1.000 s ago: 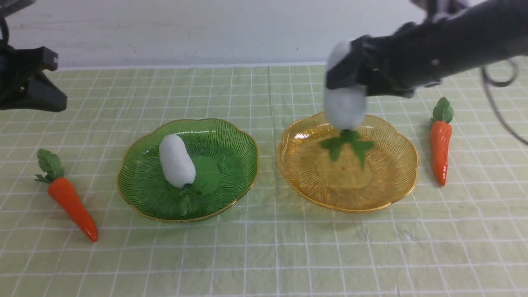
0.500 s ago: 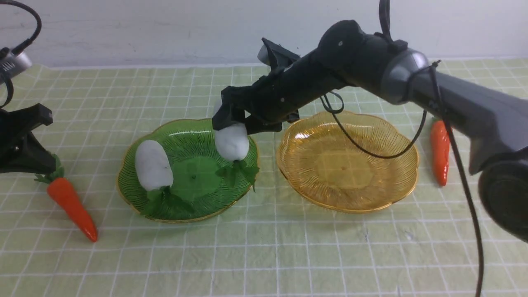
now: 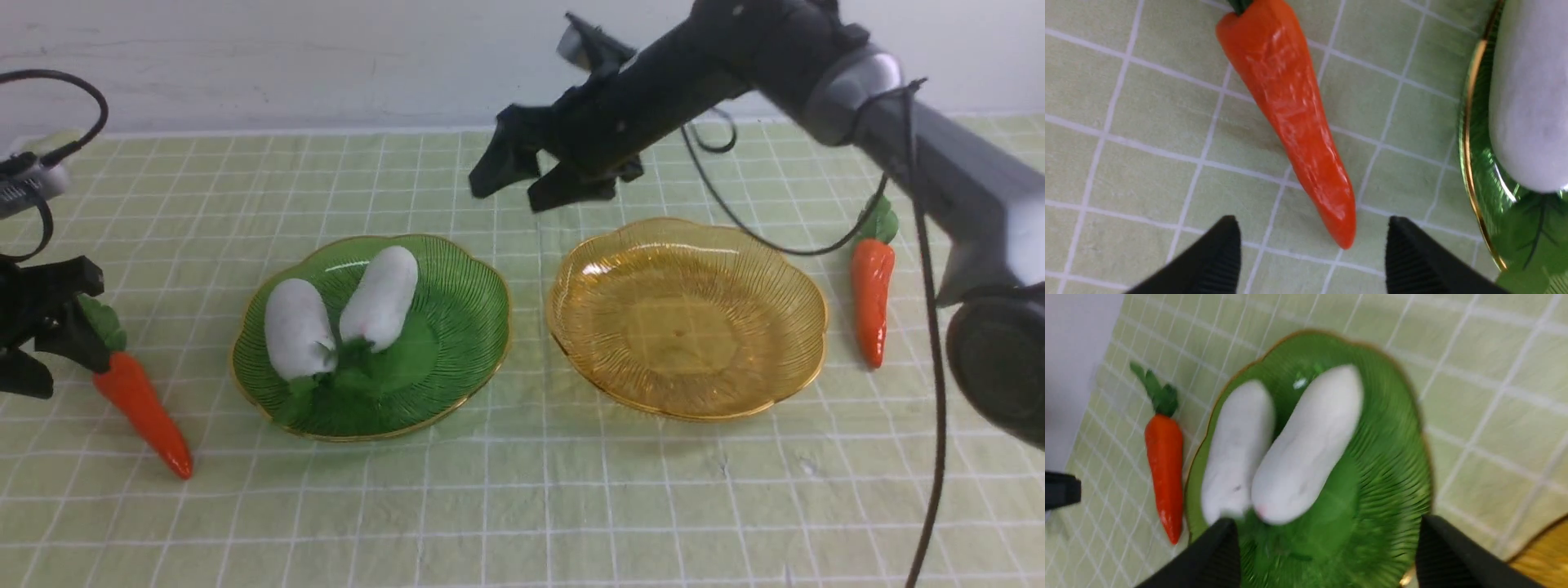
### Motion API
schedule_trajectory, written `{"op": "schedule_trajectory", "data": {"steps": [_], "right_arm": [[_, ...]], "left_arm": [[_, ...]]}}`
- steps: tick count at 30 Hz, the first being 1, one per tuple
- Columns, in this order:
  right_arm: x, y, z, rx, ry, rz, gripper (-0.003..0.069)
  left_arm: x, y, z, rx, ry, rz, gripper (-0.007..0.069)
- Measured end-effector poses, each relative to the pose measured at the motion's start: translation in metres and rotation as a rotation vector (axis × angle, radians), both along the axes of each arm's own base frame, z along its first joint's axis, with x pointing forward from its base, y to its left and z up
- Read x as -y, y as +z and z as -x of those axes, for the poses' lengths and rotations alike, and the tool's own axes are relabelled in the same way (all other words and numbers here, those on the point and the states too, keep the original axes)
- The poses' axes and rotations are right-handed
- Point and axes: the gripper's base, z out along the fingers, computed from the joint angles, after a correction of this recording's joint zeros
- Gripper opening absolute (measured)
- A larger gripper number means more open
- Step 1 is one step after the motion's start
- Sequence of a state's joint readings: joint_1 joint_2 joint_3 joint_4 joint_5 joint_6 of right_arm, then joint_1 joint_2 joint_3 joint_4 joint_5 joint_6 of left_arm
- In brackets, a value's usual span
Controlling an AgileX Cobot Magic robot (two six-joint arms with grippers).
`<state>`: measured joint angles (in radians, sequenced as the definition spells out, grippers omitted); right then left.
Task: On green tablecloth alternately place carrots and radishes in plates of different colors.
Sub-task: 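Place the white radish onto the plate beside the other radish with the right gripper, then place the carrot on the yellow plate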
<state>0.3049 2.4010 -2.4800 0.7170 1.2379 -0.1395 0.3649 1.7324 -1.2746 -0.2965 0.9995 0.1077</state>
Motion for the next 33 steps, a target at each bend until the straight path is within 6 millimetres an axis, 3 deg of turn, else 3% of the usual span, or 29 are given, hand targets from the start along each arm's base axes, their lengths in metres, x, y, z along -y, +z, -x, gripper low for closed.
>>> {"op": "schedule_trajectory", "data": {"steps": [2, 5, 7, 9, 10, 13, 17, 18, 20, 21, 26, 28, 31, 33], "right_arm": [[0.023, 0.020, -0.004, 0.036, -0.059, -0.005, 0.0392], [0.055, 0.049, -0.003, 0.078, -0.140, -0.004, 0.0269], [0.073, 0.065, 0.000, 0.102, -0.189, 0.006, 0.0195], [0.104, 0.096, 0.012, 0.161, -0.274, 0.064, 0.0046], [0.106, 0.098, 0.013, 0.163, -0.281, 0.068, 0.0041], [0.127, 0.120, 0.035, 0.193, -0.333, 0.149, -0.0008], [0.138, 0.129, 0.059, 0.188, -0.348, 0.236, -0.0013], [0.142, 0.130, 0.065, 0.184, -0.355, 0.260, -0.0013], [0.153, 0.131, 0.078, 0.179, -0.380, 0.331, -0.0014], [0.160, 0.131, 0.083, 0.176, -0.397, 0.368, -0.0014], [0.195, 0.116, 0.094, 0.115, -0.492, 0.508, -0.0014], [0.220, 0.095, 0.094, 0.022, -0.572, 0.561, -0.0008], [0.240, 0.071, 0.089, -0.065, -0.614, 0.579, 0.0022], [0.247, 0.051, 0.079, -0.118, -0.613, 0.589, 0.0073]], "left_arm": [[-0.003, -0.012, -0.006, -0.015, 0.025, 0.007, 0.0523], [-0.006, -0.027, -0.013, -0.019, 0.044, 0.004, 0.0598], [-0.008, -0.038, -0.017, -0.026, 0.053, 0.004, 0.0620], [-0.009, -0.057, -0.025, -0.037, 0.079, 0.032, 0.0623], [-0.009, -0.058, -0.026, -0.037, 0.080, 0.034, 0.0622], [-0.003, -0.078, -0.032, -0.066, 0.060, 0.057, 0.0567], [0.004, -0.087, -0.038, -0.083, 0.018, 0.046, 0.0454], [0.005, -0.088, -0.039, -0.087, -0.001, 0.034, 0.0411], [0.008, -0.087, -0.042, -0.107, -0.053, 0.001, 0.0245], [0.010, -0.086, -0.043, -0.118, -0.070, -0.004, 0.0215], [0.029, -0.051, -0.056, -0.121, -0.169, -0.012, 0.0234], [0.047, -0.005, -0.066, -0.009, -0.220, -0.032, 0.0234], [0.091, 0.050, -0.075, 0.161, -0.310, -0.016, 0.0234], [0.136, 0.076, -0.077, 0.245, -0.407, 0.029, 0.0234]]}}
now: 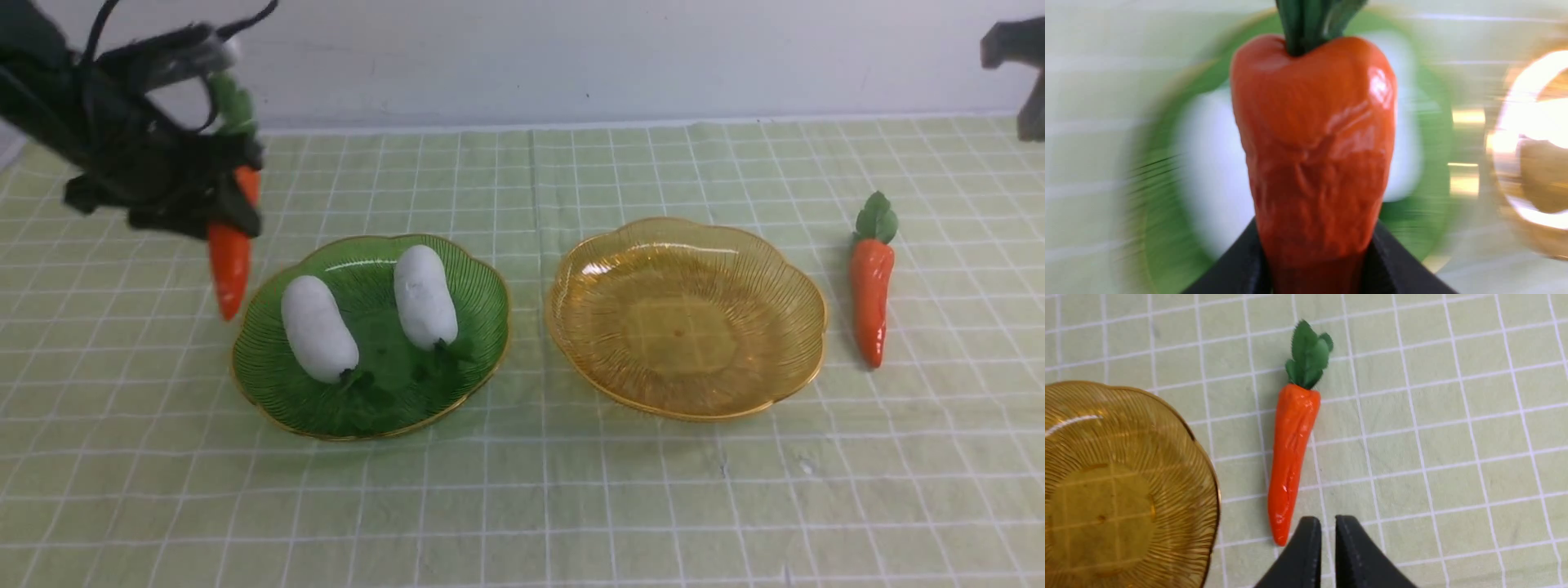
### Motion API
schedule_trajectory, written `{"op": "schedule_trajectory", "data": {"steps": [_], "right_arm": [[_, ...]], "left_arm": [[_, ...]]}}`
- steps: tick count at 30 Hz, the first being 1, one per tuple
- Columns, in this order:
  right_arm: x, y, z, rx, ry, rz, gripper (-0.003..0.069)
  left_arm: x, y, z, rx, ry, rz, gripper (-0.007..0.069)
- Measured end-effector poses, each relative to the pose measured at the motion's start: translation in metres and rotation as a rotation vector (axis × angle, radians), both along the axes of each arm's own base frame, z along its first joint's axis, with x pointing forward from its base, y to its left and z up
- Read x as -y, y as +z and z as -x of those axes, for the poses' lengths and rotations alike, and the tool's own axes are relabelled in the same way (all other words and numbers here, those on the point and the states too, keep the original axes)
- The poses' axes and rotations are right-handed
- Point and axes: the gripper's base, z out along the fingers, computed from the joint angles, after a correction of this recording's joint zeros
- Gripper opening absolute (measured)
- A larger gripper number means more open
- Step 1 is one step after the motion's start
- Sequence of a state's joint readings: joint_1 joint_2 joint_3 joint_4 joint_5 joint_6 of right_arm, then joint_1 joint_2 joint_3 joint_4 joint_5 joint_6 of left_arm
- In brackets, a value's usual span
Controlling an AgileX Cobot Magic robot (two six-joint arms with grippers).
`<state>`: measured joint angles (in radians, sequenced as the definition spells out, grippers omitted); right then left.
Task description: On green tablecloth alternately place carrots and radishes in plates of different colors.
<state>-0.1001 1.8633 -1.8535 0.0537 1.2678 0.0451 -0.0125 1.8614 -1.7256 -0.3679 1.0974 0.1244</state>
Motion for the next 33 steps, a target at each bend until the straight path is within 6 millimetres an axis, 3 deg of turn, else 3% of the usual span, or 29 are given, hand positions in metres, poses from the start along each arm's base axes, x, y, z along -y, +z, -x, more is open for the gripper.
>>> {"op": "schedule_trajectory", "data": {"steps": [1, 4, 5, 7, 8, 9, 11, 14, 16, 18, 23, 25, 26, 28, 30, 31, 33], "right_arm": [[0.001, -0.002, -0.001, -0.004, -0.001, -0.001, 0.0078], [-0.002, -0.043, -0.022, -0.086, 0.001, -0.060, 0.0218], [-0.002, -0.045, -0.023, -0.091, 0.001, -0.065, 0.0227], [-0.007, -0.077, -0.036, -0.153, 0.001, -0.130, 0.0347], [-0.008, -0.080, -0.037, -0.156, 0.001, -0.134, 0.0356], [-0.011, -0.098, -0.043, -0.185, -0.002, -0.169, 0.0424], [-0.012, -0.121, -0.052, -0.205, -0.009, -0.197, 0.0499], [-0.012, -0.142, -0.058, -0.219, 0.000, -0.196, 0.0552], [-0.011, -0.156, -0.062, -0.231, 0.002, -0.193, 0.0569], [-0.011, -0.166, -0.066, -0.227, 0.010, -0.187, 0.0573], [-0.009, -0.185, -0.071, -0.226, 0.004, -0.176, 0.0567], [-0.008, -0.189, -0.072, -0.233, 0.011, -0.166, 0.0526], [-0.008, -0.189, -0.072, -0.234, 0.019, -0.161, 0.0473], [-0.008, -0.190, -0.072, -0.235, 0.027, -0.157, 0.0379], [-0.007, -0.186, -0.070, -0.238, 0.033, -0.156, 0.0207], [-0.007, -0.185, -0.070, -0.241, 0.033, -0.157, 0.0210], [-0.003, -0.166, -0.062, -0.263, 0.031, -0.170, 0.0230]], "left_arm": [[0.010, 0.004, 0.000, 0.012, -0.022, 0.010, 0.0234], [0.098, 0.013, 0.003, 0.088, -0.209, 0.061, 0.0234], [0.108, 0.012, 0.004, 0.095, -0.226, 0.066, 0.0234], [0.158, -0.007, 0.004, 0.118, -0.309, 0.075, 0.0234], [0.162, -0.009, 0.004, 0.120, -0.315, 0.075, 0.0234], [0.189, -0.025, 0.004, 0.133, -0.343, 0.080, 0.0234], [0.218, -0.049, 0.003, 0.158, -0.359, 0.087, 0.0234], [0.240, -0.074, -0.001, 0.185, -0.367, 0.087, 0.0244], [0.248, -0.089, -0.003, 0.192, -0.366, 0.084, 0.0281], [0.251, -0.102, -0.007, 0.186, -0.359, 0.079, 0.0375], [0.252, -0.112, -0.008, 0.169, -0.354, 0.074, 0.0511], [0.249, -0.114, -0.008, 0.139, -0.351, 0.071, 0.0570], [0.247, -0.113, -0.008, 0.110, -0.344, 0.075, 0.0581], [0.244, -0.108, -0.008, 0.079, -0.335, 0.080, 0.0578], [0.236, -0.089, -0.008, 0.050, -0.344, 0.065, 0.0512], [0.234, -0.085, -0.008, 0.049, -0.348, 0.059, 0.0493], [0.219, -0.054, -0.005, 0.056, -0.372, 0.010, 0.0352]]}}
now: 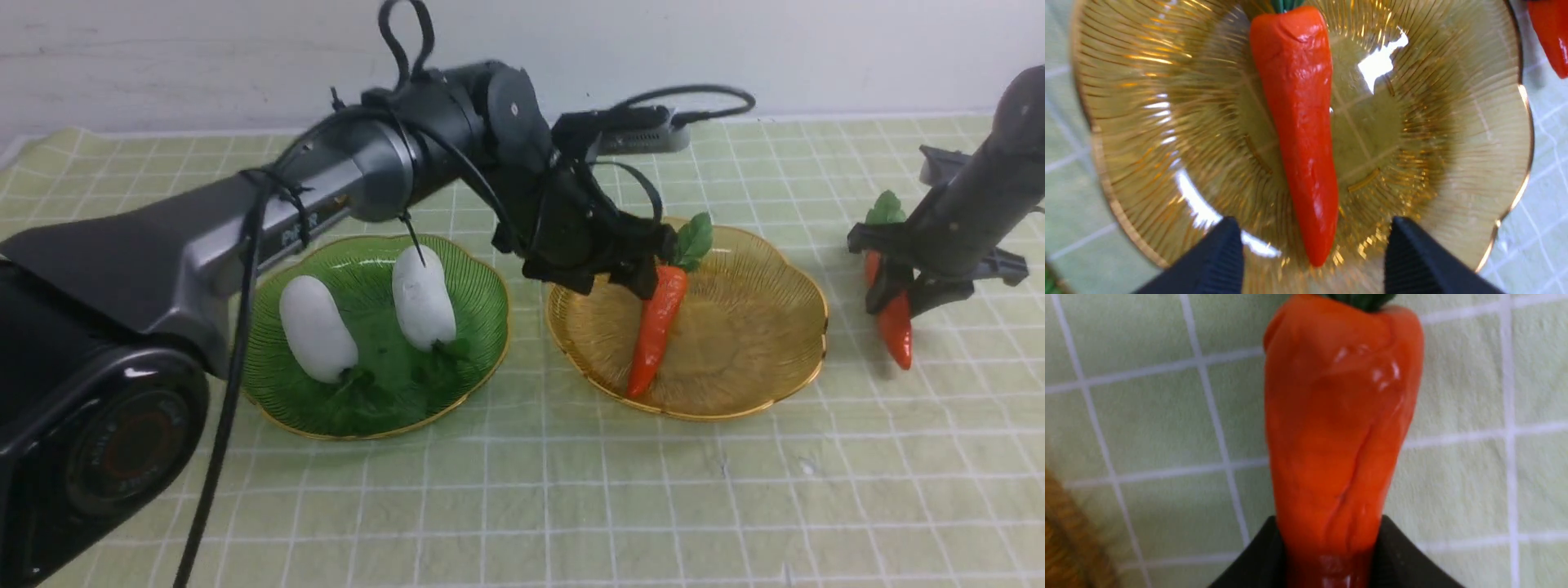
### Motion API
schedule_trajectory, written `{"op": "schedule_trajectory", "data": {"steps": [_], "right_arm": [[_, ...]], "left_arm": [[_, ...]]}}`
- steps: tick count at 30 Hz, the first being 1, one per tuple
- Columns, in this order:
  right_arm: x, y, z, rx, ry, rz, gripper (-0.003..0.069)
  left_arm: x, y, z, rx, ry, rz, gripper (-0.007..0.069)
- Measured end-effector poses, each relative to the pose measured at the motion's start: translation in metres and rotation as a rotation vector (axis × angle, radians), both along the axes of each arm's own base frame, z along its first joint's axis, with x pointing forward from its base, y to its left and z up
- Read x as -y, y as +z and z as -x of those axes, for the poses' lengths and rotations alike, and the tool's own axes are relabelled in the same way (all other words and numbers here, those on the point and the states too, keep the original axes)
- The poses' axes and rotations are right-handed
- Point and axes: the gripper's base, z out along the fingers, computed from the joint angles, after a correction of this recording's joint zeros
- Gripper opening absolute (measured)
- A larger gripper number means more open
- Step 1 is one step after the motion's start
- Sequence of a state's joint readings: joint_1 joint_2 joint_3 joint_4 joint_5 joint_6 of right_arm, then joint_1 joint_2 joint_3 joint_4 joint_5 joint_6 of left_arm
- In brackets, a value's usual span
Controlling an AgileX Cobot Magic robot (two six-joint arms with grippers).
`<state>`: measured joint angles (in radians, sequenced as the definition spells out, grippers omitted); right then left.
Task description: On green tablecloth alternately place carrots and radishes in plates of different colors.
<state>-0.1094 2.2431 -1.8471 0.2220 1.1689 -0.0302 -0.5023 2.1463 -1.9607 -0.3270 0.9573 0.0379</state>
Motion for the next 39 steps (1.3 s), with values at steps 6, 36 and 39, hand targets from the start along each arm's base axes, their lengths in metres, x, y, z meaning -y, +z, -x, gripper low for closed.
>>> {"op": "schedule_trajectory", "data": {"steps": [6, 36, 39], "right_arm": [[-0.011, 0.094, 0.021, 0.169, 0.007, -0.078, 0.0230], [-0.120, 0.137, 0.107, 0.183, 0.344, -0.080, 0.0419], [-0.103, 0.186, 0.178, 0.312, 0.377, -0.009, 0.0248]], "left_arm": [[-0.039, 0.084, 0.026, 0.140, -0.014, -0.133, 0.0020], [-0.188, 0.128, 0.280, 0.338, 0.187, -0.110, -0.0008], [-0.204, 0.117, 0.303, 0.409, 0.272, -0.051, -0.0008]]}}
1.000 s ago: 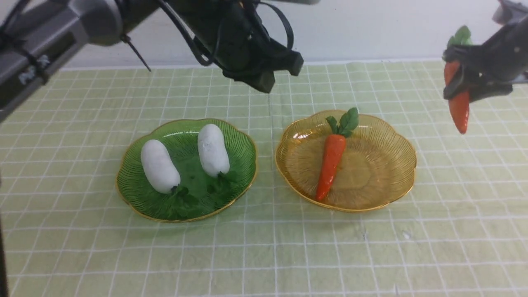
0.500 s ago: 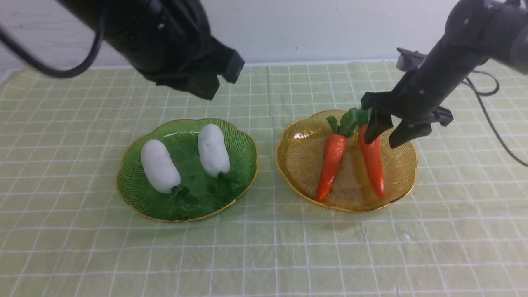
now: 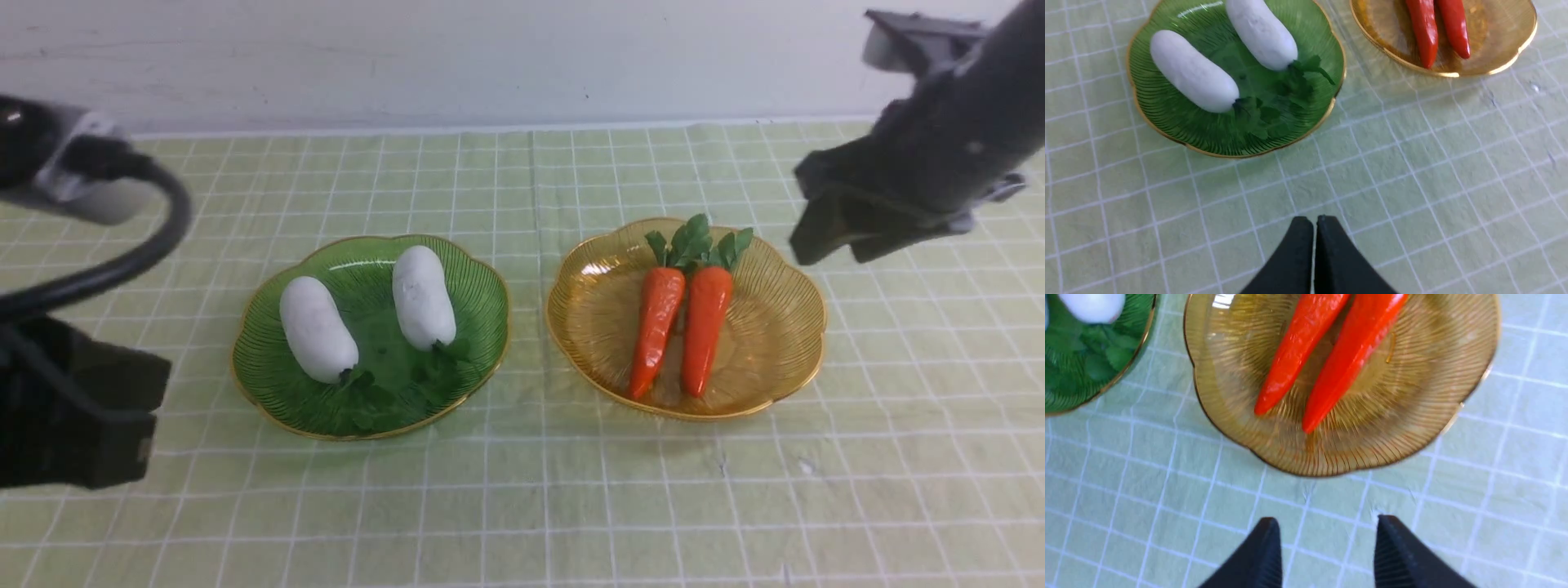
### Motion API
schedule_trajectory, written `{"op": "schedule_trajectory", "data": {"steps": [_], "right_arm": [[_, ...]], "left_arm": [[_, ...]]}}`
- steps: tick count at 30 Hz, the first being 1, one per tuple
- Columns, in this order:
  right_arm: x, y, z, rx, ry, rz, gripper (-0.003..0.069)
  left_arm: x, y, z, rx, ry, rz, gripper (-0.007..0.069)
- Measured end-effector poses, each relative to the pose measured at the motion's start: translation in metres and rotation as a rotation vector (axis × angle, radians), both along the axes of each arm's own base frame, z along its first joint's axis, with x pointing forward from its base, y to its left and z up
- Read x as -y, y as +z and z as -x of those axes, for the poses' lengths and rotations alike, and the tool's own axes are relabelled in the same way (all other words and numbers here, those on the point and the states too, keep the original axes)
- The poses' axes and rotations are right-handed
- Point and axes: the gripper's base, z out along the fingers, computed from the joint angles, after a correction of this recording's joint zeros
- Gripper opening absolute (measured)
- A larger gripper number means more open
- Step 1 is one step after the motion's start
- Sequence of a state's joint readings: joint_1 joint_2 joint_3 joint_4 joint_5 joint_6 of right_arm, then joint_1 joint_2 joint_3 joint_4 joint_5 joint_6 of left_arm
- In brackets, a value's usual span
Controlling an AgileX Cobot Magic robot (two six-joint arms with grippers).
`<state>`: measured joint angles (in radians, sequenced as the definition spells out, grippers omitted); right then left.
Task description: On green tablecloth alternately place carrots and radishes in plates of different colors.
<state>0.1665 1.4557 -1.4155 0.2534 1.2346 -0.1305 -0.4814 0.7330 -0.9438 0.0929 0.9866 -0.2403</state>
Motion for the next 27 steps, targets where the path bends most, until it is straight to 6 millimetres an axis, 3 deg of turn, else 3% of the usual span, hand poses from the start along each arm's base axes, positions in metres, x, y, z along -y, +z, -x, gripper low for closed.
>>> {"op": "schedule_trajectory", "data": {"steps": [1, 4, 7, 8, 10, 11, 12, 13, 14, 16, 19, 23, 27], "right_arm": [[0.006, 0.011, 0.030, 0.072, -0.007, 0.002, 0.0180], [0.019, 0.042, 0.091, 0.388, -0.053, -0.053, 0.0050], [0.031, 0.053, 0.143, 0.707, -0.110, -0.130, 0.0002], [0.034, 0.050, 0.154, 0.796, -0.132, -0.152, -0.0003], [0.045, 0.051, 0.196, 1.068, -0.186, -0.224, -0.0011], [0.049, 0.039, 0.212, 1.142, -0.204, -0.246, -0.0013], [0.050, 0.041, 0.212, 1.163, -0.209, -0.251, -0.0013], [0.054, 0.039, 0.230, 1.258, -0.225, -0.275, -0.0013], [0.061, 0.028, 0.255, 1.418, -0.257, -0.318, -0.0013], [0.066, 0.013, 0.280, 1.529, -0.272, -0.353, -0.0013], [0.070, -0.001, 0.296, 1.595, -0.275, -0.374, -0.0013], [0.069, -0.007, 0.295, 1.585, -0.263, -0.335, -0.0013], [0.069, -0.007, 0.294, 1.590, -0.262, -0.327, -0.0013]], "left_arm": [[-0.004, -0.004, 0.006, 0.022, 0.016, 0.020, -0.0008], [-0.013, -0.017, 0.020, 0.071, 0.043, 0.061, -0.0008], [-0.018, -0.027, 0.027, 0.104, 0.049, 0.063, -0.0008], [-0.019, -0.031, 0.028, 0.111, 0.051, 0.058, -0.0008], [-0.021, -0.036, 0.029, 0.128, 0.055, 0.045, -0.0008], [-0.022, -0.039, 0.029, 0.130, 0.056, 0.036, -0.0008], [-0.022, -0.040, 0.029, 0.129, 0.056, 0.034, -0.0008], [-0.022, -0.043, 0.029, 0.125, 0.057, 0.025, -0.0008], [-0.021, -0.046, 0.028, 0.122, 0.055, 0.020, -0.0008], [-0.021, -0.047, 0.027, 0.123, 0.055, 0.021, -0.0008], [-0.021, -0.046, 0.026, 0.142, 0.053, 0.029, -0.0008], [-0.020, -0.043, 0.027, 0.177, 0.048, 0.048, -0.0008], [-0.030, -0.039, 0.045, 0.280, 0.050, 0.089, -0.0008]]}}
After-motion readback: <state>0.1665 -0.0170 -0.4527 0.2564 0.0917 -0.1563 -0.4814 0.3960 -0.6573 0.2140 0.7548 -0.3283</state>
